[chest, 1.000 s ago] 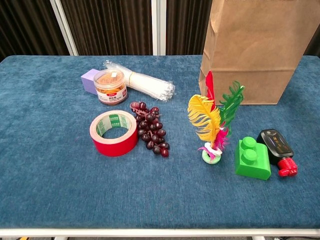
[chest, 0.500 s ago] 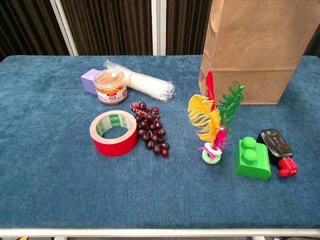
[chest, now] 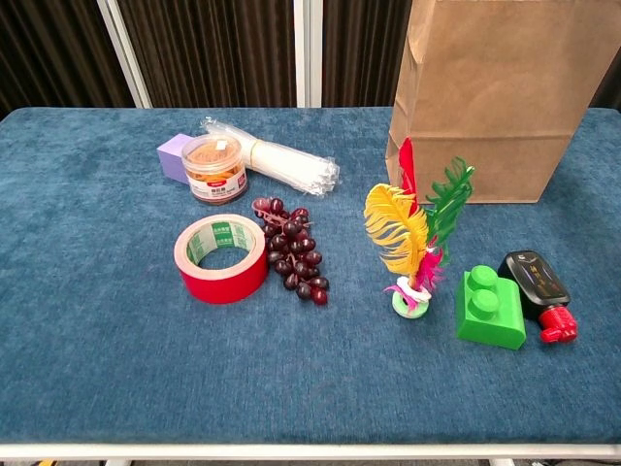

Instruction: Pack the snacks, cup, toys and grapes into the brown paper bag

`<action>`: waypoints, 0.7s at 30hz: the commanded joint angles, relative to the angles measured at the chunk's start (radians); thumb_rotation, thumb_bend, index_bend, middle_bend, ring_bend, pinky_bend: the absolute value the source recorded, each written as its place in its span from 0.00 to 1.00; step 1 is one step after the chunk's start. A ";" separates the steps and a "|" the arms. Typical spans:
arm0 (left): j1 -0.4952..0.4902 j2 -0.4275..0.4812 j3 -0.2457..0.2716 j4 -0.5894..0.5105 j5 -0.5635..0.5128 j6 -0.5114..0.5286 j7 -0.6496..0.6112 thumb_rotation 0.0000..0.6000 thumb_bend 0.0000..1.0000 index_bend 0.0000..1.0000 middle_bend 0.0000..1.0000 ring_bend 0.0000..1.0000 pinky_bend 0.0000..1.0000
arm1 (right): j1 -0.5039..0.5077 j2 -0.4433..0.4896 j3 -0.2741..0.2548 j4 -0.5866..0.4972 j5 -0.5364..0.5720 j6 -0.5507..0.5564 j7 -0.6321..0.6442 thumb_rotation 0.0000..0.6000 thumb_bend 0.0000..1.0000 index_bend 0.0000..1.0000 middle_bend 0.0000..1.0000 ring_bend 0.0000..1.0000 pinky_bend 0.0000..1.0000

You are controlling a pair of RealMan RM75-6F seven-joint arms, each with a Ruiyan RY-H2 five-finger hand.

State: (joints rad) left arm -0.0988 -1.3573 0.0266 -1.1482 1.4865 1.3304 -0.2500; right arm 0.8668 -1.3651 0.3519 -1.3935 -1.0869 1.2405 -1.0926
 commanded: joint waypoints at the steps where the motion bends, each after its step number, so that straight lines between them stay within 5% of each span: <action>1: 0.000 0.000 0.000 0.000 0.000 -0.001 -0.001 1.00 0.23 0.14 0.13 0.03 0.17 | 0.003 0.022 0.004 -0.042 0.045 -0.015 -0.035 1.00 0.00 0.44 0.38 0.21 0.15; 8: 0.000 0.000 0.002 0.003 0.000 -0.004 0.000 1.00 0.23 0.14 0.13 0.03 0.17 | 0.034 0.050 0.024 -0.104 0.181 -0.045 -0.120 1.00 0.00 0.36 0.31 0.14 0.06; 21: -0.001 -0.004 0.001 0.003 -0.001 -0.007 -0.007 1.00 0.23 0.14 0.13 0.03 0.17 | 0.079 0.135 -0.005 -0.226 0.176 -0.032 -0.159 1.00 0.00 0.33 0.30 0.13 0.05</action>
State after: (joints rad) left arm -0.1003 -1.3612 0.0278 -1.1449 1.4857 1.3231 -0.2570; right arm 0.9426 -1.2347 0.3478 -1.6132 -0.9082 1.2028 -1.2532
